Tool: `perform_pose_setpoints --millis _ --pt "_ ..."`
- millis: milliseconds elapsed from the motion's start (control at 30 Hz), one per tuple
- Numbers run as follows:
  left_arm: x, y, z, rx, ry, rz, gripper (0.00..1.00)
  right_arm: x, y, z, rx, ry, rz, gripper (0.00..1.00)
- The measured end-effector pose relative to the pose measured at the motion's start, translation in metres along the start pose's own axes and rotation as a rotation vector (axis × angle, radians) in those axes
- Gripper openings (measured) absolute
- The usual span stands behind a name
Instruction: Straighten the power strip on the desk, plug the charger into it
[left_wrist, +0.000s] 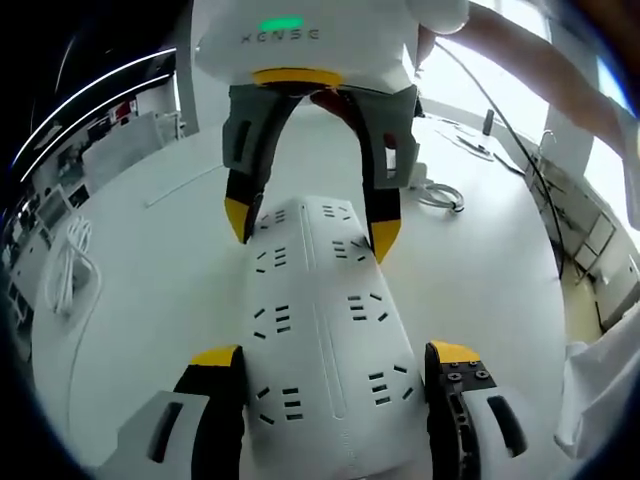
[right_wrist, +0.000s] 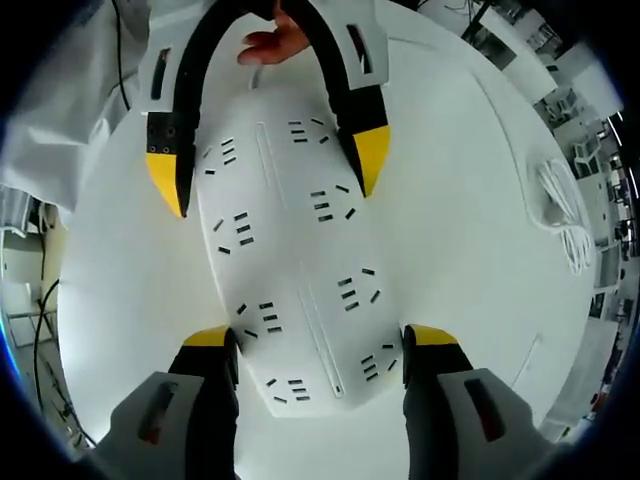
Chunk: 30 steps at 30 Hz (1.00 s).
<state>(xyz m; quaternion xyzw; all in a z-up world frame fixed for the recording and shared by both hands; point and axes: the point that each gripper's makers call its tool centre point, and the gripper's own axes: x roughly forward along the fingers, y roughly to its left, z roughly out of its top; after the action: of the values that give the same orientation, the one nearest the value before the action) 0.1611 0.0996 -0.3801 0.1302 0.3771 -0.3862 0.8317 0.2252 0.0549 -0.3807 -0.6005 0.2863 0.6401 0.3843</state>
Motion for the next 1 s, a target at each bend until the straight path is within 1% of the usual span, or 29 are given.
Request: perform_pose_setpoints --millis 167,600,700,867,1000 --pt "0.0003 0.0 0.0004 0.006 -0.005 -0.009 0.74 -0.0002 0.0007 -0.0004 0.011 -0.014 -0.002 0.66" --pt "0.0009 -0.001 0.0019 0.041 -0.019 -0.051 0.74 -0.0004 0.0048 -0.0026 0.064 -0.006 -0.01 0.66" --pt "0.0012 -0.0008 0.0025 0.053 -0.025 -0.068 0.74 -0.0006 0.0064 -0.0033 0.092 -0.004 -0.014 0.66" --pt "0.0016 -0.0013 0.0033 0.067 -0.031 -0.089 0.74 -0.0012 0.0087 -0.0042 0.118 -0.018 -0.019 0.66" --pt "0.002 -0.0015 0.0039 0.075 -0.03 -0.096 0.74 -0.001 0.0088 -0.0047 0.125 -0.014 -0.018 0.66"
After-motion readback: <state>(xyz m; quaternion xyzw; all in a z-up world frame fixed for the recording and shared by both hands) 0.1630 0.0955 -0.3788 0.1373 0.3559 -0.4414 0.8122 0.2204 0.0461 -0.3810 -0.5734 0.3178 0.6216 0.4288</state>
